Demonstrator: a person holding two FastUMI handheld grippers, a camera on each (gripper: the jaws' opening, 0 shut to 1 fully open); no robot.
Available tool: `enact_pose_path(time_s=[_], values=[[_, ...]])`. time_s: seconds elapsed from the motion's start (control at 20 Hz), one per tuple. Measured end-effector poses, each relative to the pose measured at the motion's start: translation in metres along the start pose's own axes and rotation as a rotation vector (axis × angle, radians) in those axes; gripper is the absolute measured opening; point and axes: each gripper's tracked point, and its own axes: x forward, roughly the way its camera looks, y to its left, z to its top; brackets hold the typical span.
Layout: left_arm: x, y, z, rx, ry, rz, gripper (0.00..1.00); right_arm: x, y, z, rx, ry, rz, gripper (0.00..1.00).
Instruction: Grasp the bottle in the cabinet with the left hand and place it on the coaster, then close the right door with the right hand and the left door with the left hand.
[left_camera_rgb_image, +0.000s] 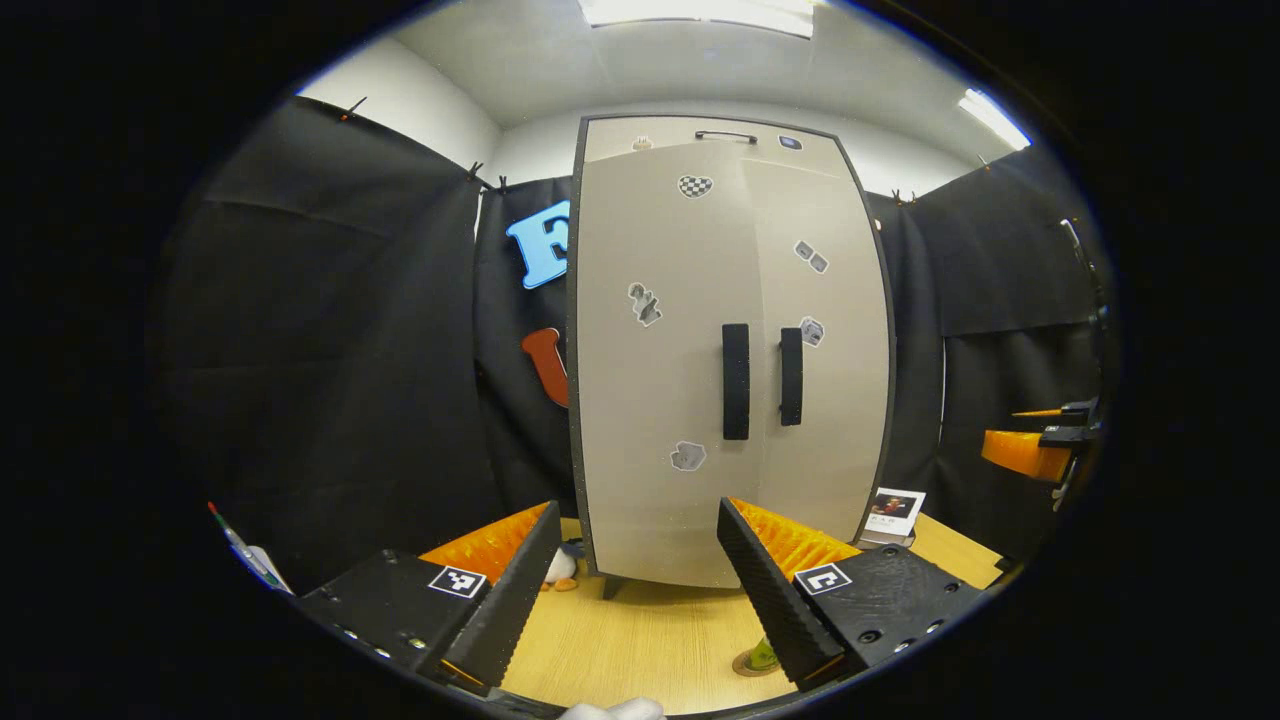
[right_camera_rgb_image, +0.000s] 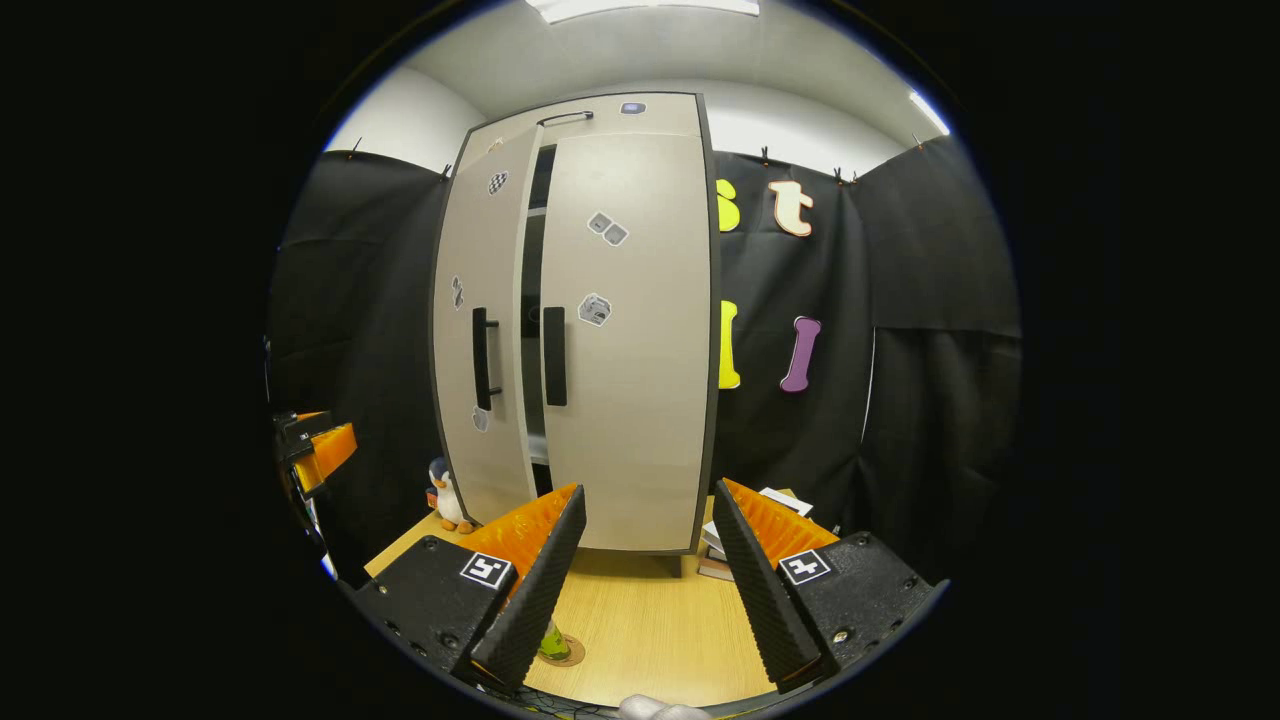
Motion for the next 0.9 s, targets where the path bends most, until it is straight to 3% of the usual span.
enact_pose_path(time_s=[0.9], values=[[-0.0047, 0.0078, -0.0047, -0.002, 0.01, -0.015, 0.96, -0.0095, 0.0087, -0.0001, 0.026, 0.008, -0.029, 0.81]])
